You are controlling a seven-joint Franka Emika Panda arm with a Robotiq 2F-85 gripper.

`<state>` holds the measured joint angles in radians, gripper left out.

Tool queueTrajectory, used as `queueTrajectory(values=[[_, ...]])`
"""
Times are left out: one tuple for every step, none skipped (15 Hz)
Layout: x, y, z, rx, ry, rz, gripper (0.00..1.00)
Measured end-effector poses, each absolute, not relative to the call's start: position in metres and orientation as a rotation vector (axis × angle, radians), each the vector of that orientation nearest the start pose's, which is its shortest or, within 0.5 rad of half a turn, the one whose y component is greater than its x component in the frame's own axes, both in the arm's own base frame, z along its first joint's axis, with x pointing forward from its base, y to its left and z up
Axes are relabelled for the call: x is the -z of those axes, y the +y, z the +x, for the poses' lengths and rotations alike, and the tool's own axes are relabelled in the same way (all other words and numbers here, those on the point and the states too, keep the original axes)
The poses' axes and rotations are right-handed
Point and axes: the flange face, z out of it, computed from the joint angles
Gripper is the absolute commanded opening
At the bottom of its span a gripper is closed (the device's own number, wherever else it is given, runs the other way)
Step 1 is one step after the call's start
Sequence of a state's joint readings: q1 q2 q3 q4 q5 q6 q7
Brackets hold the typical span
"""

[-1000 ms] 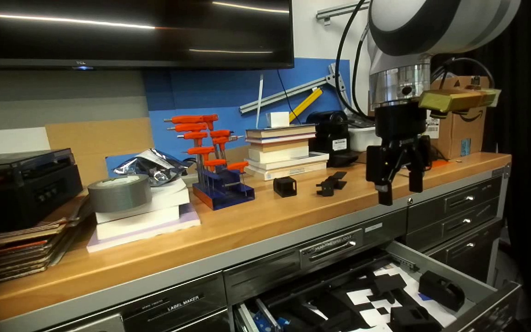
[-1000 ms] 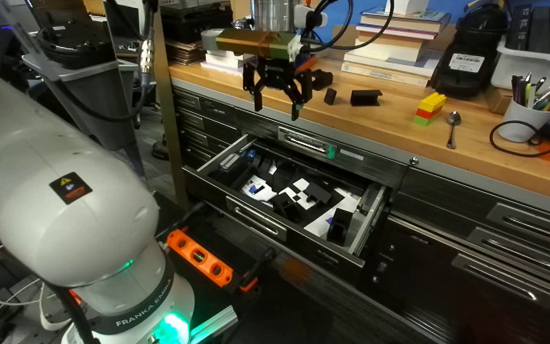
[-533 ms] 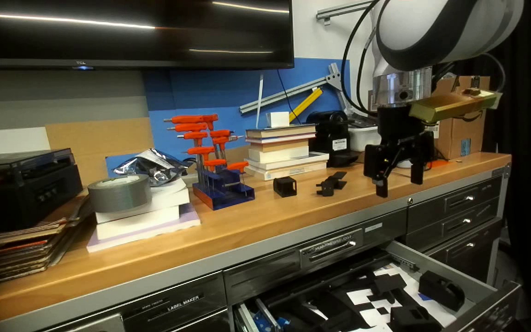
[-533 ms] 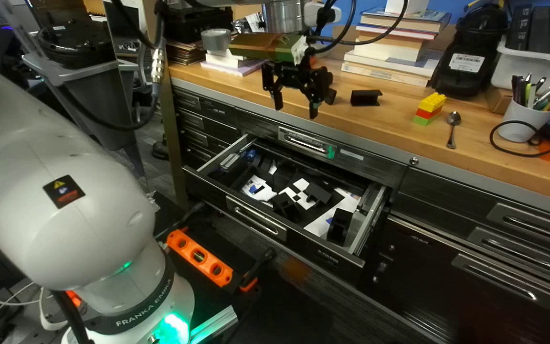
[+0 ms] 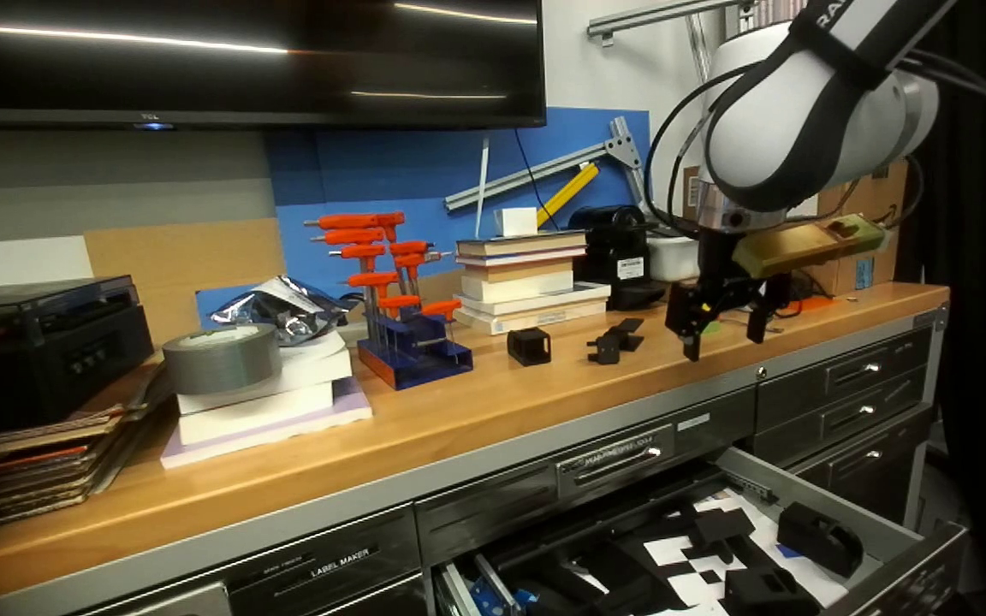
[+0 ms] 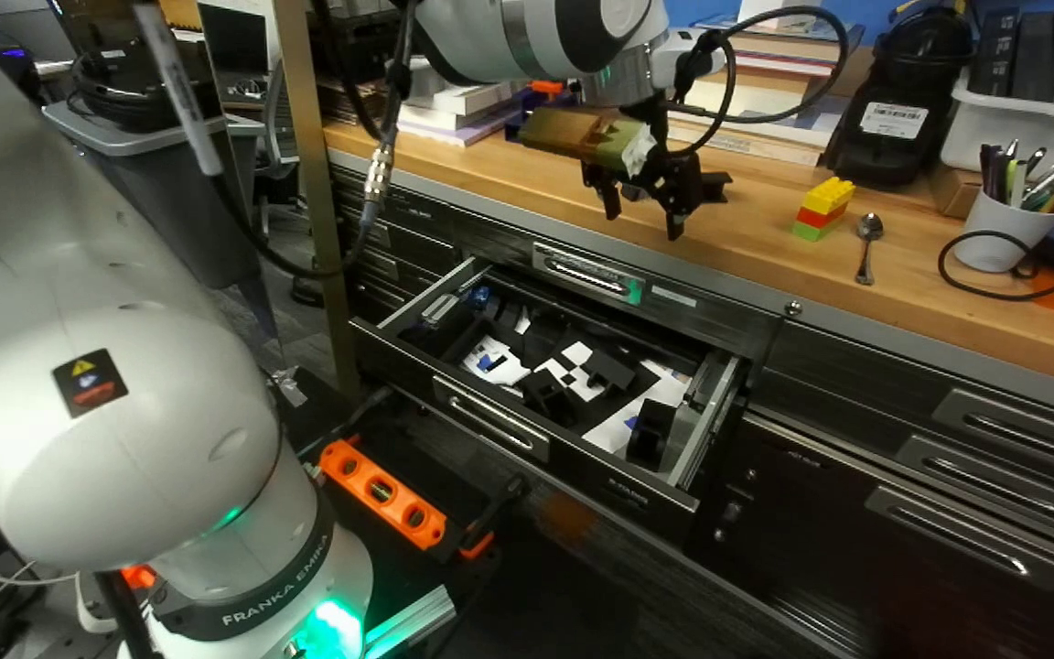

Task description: Put the three black objects in the open drawer and close it

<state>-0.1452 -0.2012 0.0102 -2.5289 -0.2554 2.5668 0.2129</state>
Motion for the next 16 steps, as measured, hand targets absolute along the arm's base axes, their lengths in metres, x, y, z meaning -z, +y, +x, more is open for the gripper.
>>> queueTrajectory(values=[[-0.370, -0.060, 0.471, 0.427, 0.252, -3.255, 1.00], [-0.371, -0.061, 0.482, 0.454, 0.259, -3.247, 1.00], [-0.373, -0.062, 0.493, 0.482, 0.267, -3.239, 1.00], [-0.376, -0.062, 0.503, 0.505, 0.272, -3.233, 1.00], [-0.381, -0.063, 0.511, 0.527, 0.280, -3.226, 1.00], [-0.385, -0.063, 0.519, 0.546, 0.289, -3.218, 1.00], [-0.388, -0.061, 0.526, 0.560, 0.300, -3.207, 1.00], [-0.390, -0.059, 0.531, 0.569, 0.315, -3.192, 1.00], [-0.392, -0.054, 0.536, 0.572, 0.329, -3.172, 1.00], [-0.392, -0.049, 0.541, 0.572, 0.343, -3.151, 1.00], [-0.392, -0.044, 0.546, 0.570, 0.359, -3.128, 1.00], [-0.392, -0.038, 0.550, 0.565, 0.374, -3.105, 1.00], [-0.392, -0.032, 0.554, 0.557, 0.386, -3.085, 1.00], [-0.391, -0.026, 0.557, 0.549, 0.394, -3.069, 1.00], [-0.390, -0.021, 0.560, 0.541, 0.394, -3.060, 1.00], [-0.389, -0.016, 0.563, 0.534, 0.392, -3.056, 1.00]])
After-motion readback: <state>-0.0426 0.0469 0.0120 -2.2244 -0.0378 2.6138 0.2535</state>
